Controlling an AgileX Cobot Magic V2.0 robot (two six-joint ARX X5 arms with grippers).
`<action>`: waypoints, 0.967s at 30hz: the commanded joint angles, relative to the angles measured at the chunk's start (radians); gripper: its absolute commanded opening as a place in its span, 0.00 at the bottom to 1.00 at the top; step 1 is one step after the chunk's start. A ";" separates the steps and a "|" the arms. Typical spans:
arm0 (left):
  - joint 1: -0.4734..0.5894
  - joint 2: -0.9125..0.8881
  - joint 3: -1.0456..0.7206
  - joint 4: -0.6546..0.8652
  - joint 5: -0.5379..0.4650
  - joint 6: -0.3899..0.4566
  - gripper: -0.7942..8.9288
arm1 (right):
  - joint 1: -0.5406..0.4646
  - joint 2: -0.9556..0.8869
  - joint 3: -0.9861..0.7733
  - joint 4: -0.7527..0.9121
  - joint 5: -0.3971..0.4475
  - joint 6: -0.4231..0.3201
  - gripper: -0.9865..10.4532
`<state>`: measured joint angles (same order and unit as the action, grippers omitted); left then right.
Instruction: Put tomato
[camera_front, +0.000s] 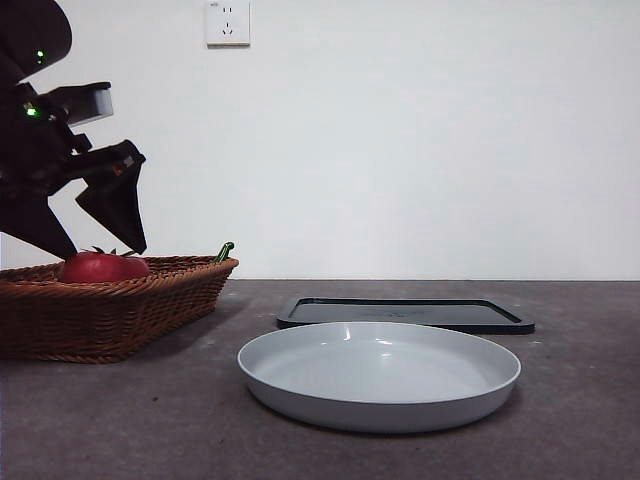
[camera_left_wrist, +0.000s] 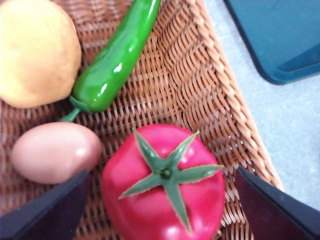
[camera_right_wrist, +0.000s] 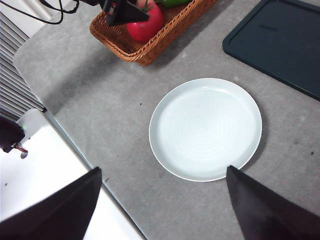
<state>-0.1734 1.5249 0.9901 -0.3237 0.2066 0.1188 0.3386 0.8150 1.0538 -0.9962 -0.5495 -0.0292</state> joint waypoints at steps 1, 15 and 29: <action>-0.005 0.034 0.021 0.009 -0.002 0.024 0.56 | 0.005 0.008 0.019 0.008 -0.001 -0.004 0.43; -0.005 0.066 0.021 0.006 -0.002 0.027 0.56 | 0.005 0.008 0.019 0.008 -0.001 -0.003 0.43; -0.006 0.041 0.037 -0.002 0.000 -0.009 0.42 | 0.005 0.008 0.019 0.008 -0.001 -0.001 0.43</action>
<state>-0.1753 1.5719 0.9977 -0.3340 0.2073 0.1272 0.3386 0.8150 1.0538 -0.9962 -0.5495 -0.0292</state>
